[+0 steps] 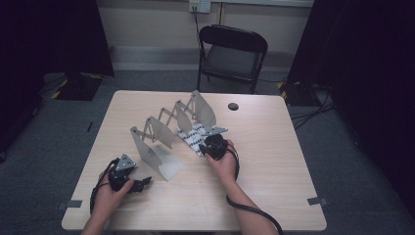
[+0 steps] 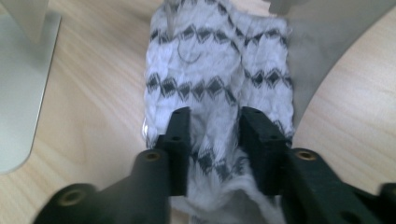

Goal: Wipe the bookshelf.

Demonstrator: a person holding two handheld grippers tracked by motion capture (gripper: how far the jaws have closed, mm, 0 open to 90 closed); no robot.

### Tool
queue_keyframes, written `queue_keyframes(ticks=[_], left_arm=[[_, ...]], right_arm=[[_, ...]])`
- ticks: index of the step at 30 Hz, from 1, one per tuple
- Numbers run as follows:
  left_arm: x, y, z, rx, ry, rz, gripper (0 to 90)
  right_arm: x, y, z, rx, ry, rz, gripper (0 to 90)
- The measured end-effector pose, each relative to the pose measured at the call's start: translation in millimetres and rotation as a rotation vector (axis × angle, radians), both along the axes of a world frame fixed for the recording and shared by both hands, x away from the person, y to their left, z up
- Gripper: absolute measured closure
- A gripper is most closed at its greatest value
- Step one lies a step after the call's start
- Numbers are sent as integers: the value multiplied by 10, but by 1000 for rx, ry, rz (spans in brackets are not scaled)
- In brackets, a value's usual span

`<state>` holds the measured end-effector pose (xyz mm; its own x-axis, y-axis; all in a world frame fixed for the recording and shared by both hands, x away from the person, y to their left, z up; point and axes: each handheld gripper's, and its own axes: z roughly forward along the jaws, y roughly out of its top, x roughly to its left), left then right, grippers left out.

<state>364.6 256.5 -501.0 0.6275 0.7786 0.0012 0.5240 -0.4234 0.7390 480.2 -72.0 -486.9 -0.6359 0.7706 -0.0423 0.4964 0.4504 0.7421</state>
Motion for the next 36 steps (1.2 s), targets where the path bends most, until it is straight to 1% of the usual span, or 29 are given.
queue_keyframes(ticks=[2,5,6,8,11,12,14,15,16,19,21,22,23,25,27,30,32,36], left_arm=[[0,0,0,-1,0,-1,139],[0,0,0,0,0,0,139],[0,0,0,0,0,0,139],[0,0,0,0,0,0,139],[0,0,0,0,0,-1,139],[0,0,0,-1,0,-1,139],[0,0,0,0,0,-1,139],[0,0,0,-1,0,-1,139],[0,0,0,0,0,0,139],[-1,-1,0,-1,-1,-1,139],[-1,-1,0,0,0,-1,140],[-1,-1,0,0,-1,-2,140],[-1,-1,0,0,-1,-2,139],[-1,1,1,2,-2,-7,142],[-5,0,1,0,0,-5,144],[-3,1,0,2,-3,-5,144],[-4,-2,-1,-2,-1,-3,144],[-4,-2,-2,-3,-1,-4,144]], right_arm=[[42,36,25,8,7,-5,720],[104,88,37,-2,4,-5,727],[135,108,34,-1,-4,-4,727],[179,137,8,-16,-3,1,727],[200,143,-23,5,-5,-2,716],[197,138,-28,13,-6,-5,699],[176,127,-13,12,-11,-10,618],[156,111,2,21,-12,-19,591],[134,92,17,35,-15,-20,590],[8,23,55,40,-32,-13,589],[-56,-17,37,58,-25,-5,589],[-80,-32,13,40,-15,-5,592],[-96,-48,-17,22,-19,-7,591],[-103,-76,-62,43,-18,-11,593],[-98,-59,-71,38,-22,-15,598],[-56,-3,-51,14,-26,-16,609],[2,35,-37,3,-34,-17,610],[96,109,-22,-6,-38,-9,619]])
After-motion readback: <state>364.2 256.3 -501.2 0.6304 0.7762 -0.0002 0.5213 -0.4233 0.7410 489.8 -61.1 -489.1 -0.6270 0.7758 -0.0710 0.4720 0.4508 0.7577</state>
